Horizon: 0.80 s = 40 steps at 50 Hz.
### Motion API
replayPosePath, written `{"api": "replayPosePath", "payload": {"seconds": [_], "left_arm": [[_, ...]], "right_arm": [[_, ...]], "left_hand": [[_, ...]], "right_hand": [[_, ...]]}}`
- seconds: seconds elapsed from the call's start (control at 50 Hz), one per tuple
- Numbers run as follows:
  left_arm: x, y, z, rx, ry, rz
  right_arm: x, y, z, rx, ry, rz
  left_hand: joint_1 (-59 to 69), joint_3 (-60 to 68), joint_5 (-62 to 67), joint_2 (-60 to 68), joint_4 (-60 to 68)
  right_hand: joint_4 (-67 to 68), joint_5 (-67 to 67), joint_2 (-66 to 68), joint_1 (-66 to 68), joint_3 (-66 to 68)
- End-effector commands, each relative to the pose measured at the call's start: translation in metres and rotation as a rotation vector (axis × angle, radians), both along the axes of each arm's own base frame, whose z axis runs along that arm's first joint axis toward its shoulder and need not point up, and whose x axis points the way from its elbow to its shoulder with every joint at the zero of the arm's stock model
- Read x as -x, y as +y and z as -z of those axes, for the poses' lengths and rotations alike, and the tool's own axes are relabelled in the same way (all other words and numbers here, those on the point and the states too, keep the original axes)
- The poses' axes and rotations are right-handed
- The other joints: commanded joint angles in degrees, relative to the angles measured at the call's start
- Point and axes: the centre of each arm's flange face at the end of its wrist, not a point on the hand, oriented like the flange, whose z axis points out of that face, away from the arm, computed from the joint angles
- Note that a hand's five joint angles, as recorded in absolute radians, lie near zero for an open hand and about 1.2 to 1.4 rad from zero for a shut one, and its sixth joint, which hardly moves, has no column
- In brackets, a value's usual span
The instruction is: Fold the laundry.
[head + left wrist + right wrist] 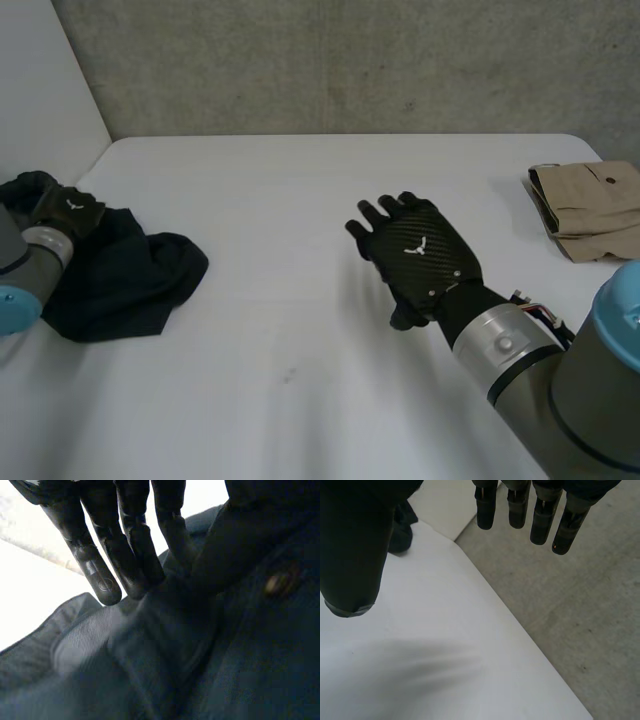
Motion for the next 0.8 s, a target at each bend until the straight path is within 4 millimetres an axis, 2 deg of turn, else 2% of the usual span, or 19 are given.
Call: {"api": "replayPosePath", "payload": {"seconds": [0.02, 0.06, 0.08, 0.12, 0.16, 0.22, 0.24, 0.3, 0.32, 0.34, 0.36, 0.38, 0.42, 0.44, 0.5, 0.52, 0.6, 0.68, 0.8], "left_arm": [[0.073, 0.043, -0.067, 0.095, 0.222, 0.109], [0.085, 0.057, -0.083, 0.104, 0.302, 0.129], [0.100, 0.073, -0.098, 0.106, 0.389, 0.169], [0.118, 0.095, -0.109, 0.083, 0.477, 0.218], [0.145, 0.134, -0.115, -0.009, 0.600, 0.289], [0.167, 0.175, -0.109, -0.151, 0.674, 0.363], [0.181, 0.201, -0.104, -0.251, 0.701, 0.419], [0.202, 0.248, -0.094, -0.378, 0.677, 0.523], [0.205, 0.255, -0.093, -0.385, 0.668, 0.541], [0.206, 0.258, -0.093, -0.380, 0.663, 0.551], [0.206, 0.256, -0.094, -0.364, 0.659, 0.547], [0.201, 0.241, -0.096, -0.281, 0.641, 0.506], [0.197, 0.230, -0.099, -0.216, 0.615, 0.473], [0.187, 0.211, -0.100, -0.128, 0.562, 0.418], [0.168, 0.181, -0.101, -0.019, 0.447, 0.329], [0.153, 0.162, -0.099, 0.032, 0.355, 0.277], [0.121, 0.129, -0.077, 0.037, 0.152, 0.189], [0.093, 0.106, -0.056, 0.011, 0.015, 0.124], [0.062, 0.083, -0.029, -0.050, -0.046, 0.048]], "right_arm": [[0.015, -0.024, -0.007, 0.019, -0.012, 0.080], [0.021, -0.034, -0.011, 0.032, -0.021, 0.114], [0.023, -0.038, -0.013, 0.038, -0.023, 0.129], [0.029, -0.046, -0.017, 0.048, -0.028, 0.160], [0.039, -0.058, -0.023, 0.063, -0.034, 0.209], [0.048, -0.068, -0.027, 0.066, -0.038, 0.254], [0.049, -0.069, -0.027, 0.066, -0.038, 0.260], [0.051, -0.071, -0.027, 0.064, -0.037, 0.264], [0.051, -0.071, -0.027, 0.063, -0.037, 0.266], [0.052, -0.071, -0.026, 0.060, -0.035, 0.265], [0.052, -0.071, -0.026, 0.058, -0.034, 0.263], [0.052, -0.071, -0.024, 0.053, -0.032, 0.265], [0.052, -0.069, -0.023, 0.047, -0.029, 0.262], [0.052, -0.069, -0.022, 0.044, -0.027, 0.262], [0.052, -0.068, -0.021, 0.042, -0.025, 0.260], [0.052, -0.068, -0.021, 0.041, -0.026, 0.258], [0.052, -0.067, -0.018, 0.031, -0.021, 0.257], [0.051, -0.066, -0.016, 0.027, -0.016, 0.252], [0.049, -0.064, -0.013, 0.021, -0.012, 0.246]], "left_hand": [[13.4, 14.2, 14.8, 13.9, 13.7], [13.4, 14.2, 14.8, 13.9, 13.7], [13.4, 14.2, 14.8, 13.9, 13.7], [13.4, 14.2, 14.8, 13.9, 13.7], [13.4, 14.2, 14.8, 13.9, 13.7], [13.4, 14.2, 14.8, 13.9, 13.7], [13.4, 14.2, 14.8, 13.9, 13.7], [13.4, 14.2, 14.8, 13.9, 13.7], [13.4, 14.2, 14.8, 13.9, 13.7], [3.1, 3.9, 4.5, 3.6, 3.4], [-11.6, -10.9, -10.2, -11.2, -11.4], [-47.2, -46.5, -45.9, -46.8, -47.0], [-56.6, -55.8, -55.2, -56.1, -56.3], [-56.6, -55.8, -55.2, -56.1, -56.3], [-56.6, -55.8, -55.2, -56.1, -56.3], [-56.6, -55.8, -55.2, -56.1, -56.3], [-56.6, -55.8, -55.2, -56.1, -56.3], [-56.6, -55.8, -55.2, -56.1, -56.3], [-56.6, -55.8, -55.2, -56.1, -56.3]], "right_hand": [[-3.3, -3.9, -2.5, -1.7, -2.2], [-3.3, -3.9, -2.5, -1.7, -2.2], [-3.3, -3.9, -2.5, -1.7, -2.2], [-3.3, -3.9, -2.5, -1.7, -2.2], [-3.3, -3.9, -2.5, -1.7, -2.2], [-3.3, -3.9, -2.5, -1.7, -2.2], [-3.3, -3.9, -2.5, -1.7, -2.2], [-3.3, -3.9, -2.5, -1.7, -2.2], [-3.3, -3.9, -2.5, -1.7, -2.2], [-3.3, -3.9, -2.5, -1.7, -2.2], [-3.3, -3.9, -2.5, -1.7, -2.2], [-3.3, -3.9, -2.5, -1.7, -2.2], [-3.3, -3.9, -2.5, -1.7, -2.2], [-3.3, -3.9, -2.5, -1.7, -2.2], [-3.3, -3.9, -2.5, -1.7, -2.2], [-3.3, -3.9, -2.5, -1.7, -2.2], [-3.3, -3.9, -2.5, -1.7, -2.2], [-3.3, -3.9, -2.5, -1.7, -2.2], [-3.3, -3.9, -2.5, -1.7, -2.2]]}}
